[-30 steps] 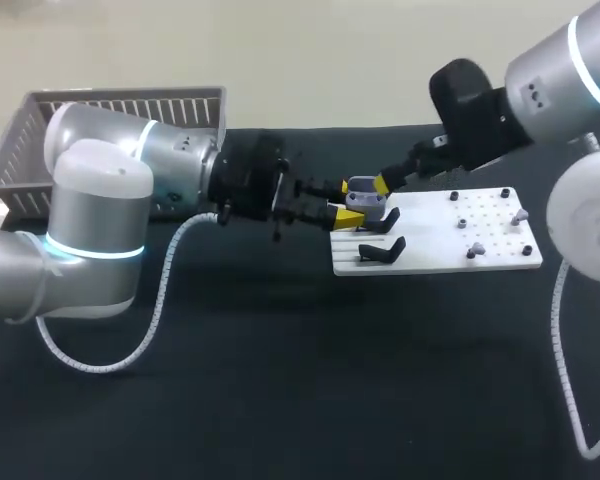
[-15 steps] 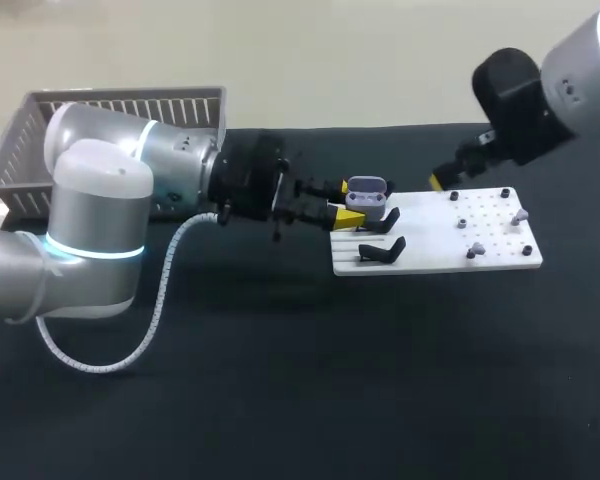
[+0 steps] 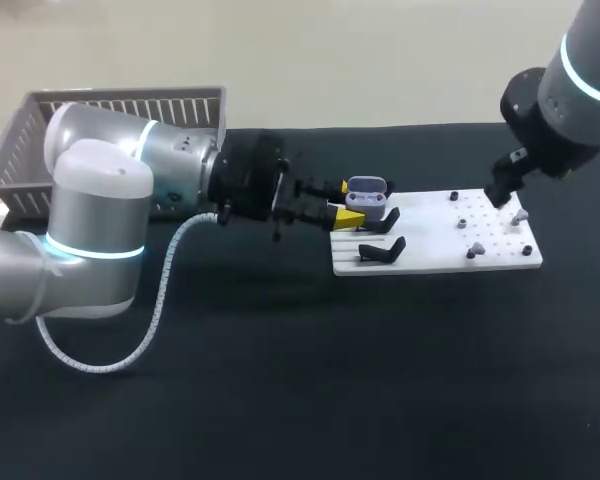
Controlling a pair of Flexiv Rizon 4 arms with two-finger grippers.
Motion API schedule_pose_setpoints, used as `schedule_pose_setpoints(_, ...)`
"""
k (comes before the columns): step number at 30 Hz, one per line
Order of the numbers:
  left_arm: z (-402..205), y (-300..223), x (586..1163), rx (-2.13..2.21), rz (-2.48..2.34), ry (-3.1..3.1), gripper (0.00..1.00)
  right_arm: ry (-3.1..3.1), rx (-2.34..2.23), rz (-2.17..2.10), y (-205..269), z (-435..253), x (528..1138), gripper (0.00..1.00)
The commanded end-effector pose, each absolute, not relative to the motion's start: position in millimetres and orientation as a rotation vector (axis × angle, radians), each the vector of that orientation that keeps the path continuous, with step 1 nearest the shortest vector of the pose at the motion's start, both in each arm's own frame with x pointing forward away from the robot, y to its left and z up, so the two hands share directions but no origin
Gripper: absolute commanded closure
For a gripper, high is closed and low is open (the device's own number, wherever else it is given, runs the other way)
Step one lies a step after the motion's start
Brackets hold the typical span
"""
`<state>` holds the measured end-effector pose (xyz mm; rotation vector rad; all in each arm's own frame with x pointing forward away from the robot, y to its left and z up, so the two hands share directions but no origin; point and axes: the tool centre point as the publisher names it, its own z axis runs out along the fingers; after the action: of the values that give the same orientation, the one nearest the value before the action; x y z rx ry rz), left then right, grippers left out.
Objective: Pick up each earbud case from the left stands, insert the matching earbuds, close the lid, and place the case in the box.
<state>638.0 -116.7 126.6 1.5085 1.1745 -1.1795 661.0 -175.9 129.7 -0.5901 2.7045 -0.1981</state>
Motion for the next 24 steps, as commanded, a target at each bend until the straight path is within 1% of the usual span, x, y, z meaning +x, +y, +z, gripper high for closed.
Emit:
schedule_pose_setpoints(1, 125.9, -116.5, 638.0, 1.507, -1.179, 1.173, 1.0, 2.724, -0.598, -0.273, -178.4, 113.8, 673.9, 0.0)
schedule_pose_setpoints(14, 125.9, -116.5, 638.0, 1.507, -1.179, 1.173, 1.0, 2.845, -0.582, -0.211, -194.9, 78.1, 688.2, 0.0)
schedule_pose_setpoints(24, 125.9, -116.5, 638.0, 1.507, -1.179, 1.173, 1.0, 2.874, -0.576, -0.154, -192.0, 64.3, 691.4, 0.0)
